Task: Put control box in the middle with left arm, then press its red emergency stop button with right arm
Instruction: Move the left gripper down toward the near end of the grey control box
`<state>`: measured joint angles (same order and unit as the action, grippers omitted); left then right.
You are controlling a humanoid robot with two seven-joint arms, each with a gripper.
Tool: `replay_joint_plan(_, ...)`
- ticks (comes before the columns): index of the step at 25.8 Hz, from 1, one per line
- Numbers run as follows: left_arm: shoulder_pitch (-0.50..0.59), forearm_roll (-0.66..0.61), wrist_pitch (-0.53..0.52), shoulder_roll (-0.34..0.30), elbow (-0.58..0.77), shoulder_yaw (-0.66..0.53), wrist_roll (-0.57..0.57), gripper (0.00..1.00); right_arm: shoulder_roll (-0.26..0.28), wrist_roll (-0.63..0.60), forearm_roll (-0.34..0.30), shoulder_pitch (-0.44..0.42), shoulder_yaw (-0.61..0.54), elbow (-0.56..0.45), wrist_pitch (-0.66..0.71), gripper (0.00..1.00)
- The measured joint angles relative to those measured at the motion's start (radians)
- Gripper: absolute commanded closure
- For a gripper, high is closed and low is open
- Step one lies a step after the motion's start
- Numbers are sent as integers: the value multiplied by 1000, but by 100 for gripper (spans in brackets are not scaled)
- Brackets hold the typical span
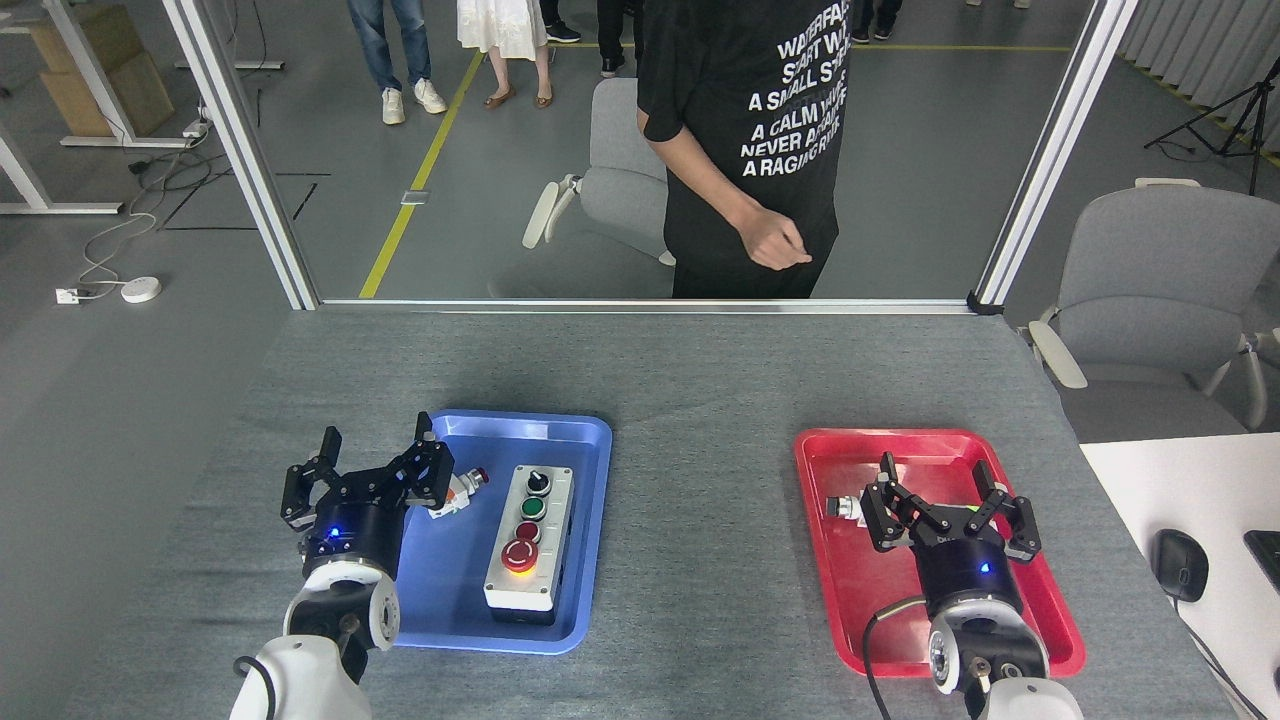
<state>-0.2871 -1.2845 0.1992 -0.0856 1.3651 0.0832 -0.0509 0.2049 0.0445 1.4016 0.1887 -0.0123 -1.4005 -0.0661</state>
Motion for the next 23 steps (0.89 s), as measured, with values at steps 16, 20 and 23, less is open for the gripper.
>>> replay_joint_plan(16, 26, 3, -11, -2, 11, 0, -36, 1, 0, 5, -1, 3, 0, 0, -2, 2)
replay_joint_plan(20, 106, 3, -38, -1, 81, 6, -43, 1, 0, 5, -2, 3, 0, 0, -2, 2)
replay_joint_plan(23, 169, 2, -69, 2, 130, 18, -51, 1, 0, 5, -2, 3, -4, 0, -2, 2)
